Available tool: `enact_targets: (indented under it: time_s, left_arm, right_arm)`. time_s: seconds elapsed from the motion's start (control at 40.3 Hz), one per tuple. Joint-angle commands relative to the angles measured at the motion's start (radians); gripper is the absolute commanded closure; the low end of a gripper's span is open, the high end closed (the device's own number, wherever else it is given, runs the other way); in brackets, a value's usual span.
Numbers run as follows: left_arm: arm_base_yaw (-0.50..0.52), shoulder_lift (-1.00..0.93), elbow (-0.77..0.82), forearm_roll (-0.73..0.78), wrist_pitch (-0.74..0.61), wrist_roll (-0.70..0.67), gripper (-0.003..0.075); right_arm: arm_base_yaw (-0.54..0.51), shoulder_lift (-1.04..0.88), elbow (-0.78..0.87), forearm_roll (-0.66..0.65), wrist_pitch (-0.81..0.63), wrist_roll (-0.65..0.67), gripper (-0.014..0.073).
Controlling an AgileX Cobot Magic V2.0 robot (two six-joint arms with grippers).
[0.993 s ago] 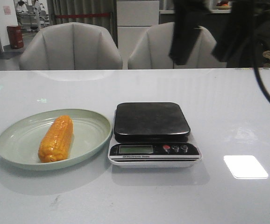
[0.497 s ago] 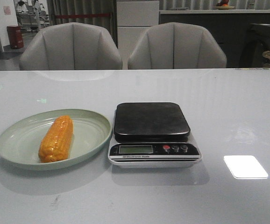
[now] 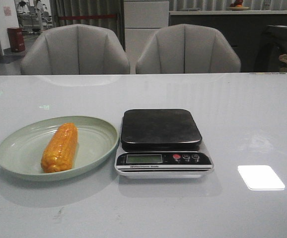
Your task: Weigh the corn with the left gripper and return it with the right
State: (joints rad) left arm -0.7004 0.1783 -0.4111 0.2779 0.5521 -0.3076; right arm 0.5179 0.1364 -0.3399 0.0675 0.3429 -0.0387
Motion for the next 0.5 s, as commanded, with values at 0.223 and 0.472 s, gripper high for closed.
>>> enact_targets:
  time_s: [0.223, 0.472]
  left_arm:
    - [-0.006, 0.009, -0.027, 0.006, -0.075, -0.003, 0.0606]
    - [-0.006, 0.009, -0.027, 0.006, -0.075, -0.003, 0.0606]
  right_arm:
    - [-0.008, -0.062, 0.121, -0.012, -0.227, -0.014, 0.0252]
    - [-0.008, -0.062, 0.121, -0.012, -0.213, -0.014, 0.04]
